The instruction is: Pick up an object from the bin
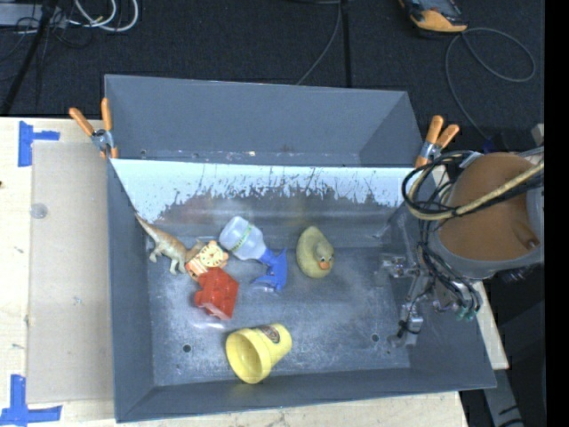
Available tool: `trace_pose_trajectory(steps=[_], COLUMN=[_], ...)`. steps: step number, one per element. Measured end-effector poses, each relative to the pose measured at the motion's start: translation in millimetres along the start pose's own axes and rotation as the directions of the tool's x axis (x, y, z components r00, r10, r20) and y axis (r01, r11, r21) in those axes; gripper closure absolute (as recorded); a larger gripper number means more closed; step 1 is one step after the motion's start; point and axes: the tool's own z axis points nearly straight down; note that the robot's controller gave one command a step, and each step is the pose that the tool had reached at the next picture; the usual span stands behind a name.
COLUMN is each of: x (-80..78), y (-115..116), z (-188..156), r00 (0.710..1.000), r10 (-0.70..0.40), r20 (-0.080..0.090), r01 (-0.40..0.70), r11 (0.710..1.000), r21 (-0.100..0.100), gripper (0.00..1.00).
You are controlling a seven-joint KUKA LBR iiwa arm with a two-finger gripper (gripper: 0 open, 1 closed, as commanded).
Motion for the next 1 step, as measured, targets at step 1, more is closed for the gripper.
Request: trace_pose_trajectory(steps=[1], x=[-1.7], y=[0.0], z=[-4.0], r00=[1.000], r10=[-0.003], r20=[0.007], r01=[0.003], r11=[1.000], r21=[0.002], gripper=[0.00])
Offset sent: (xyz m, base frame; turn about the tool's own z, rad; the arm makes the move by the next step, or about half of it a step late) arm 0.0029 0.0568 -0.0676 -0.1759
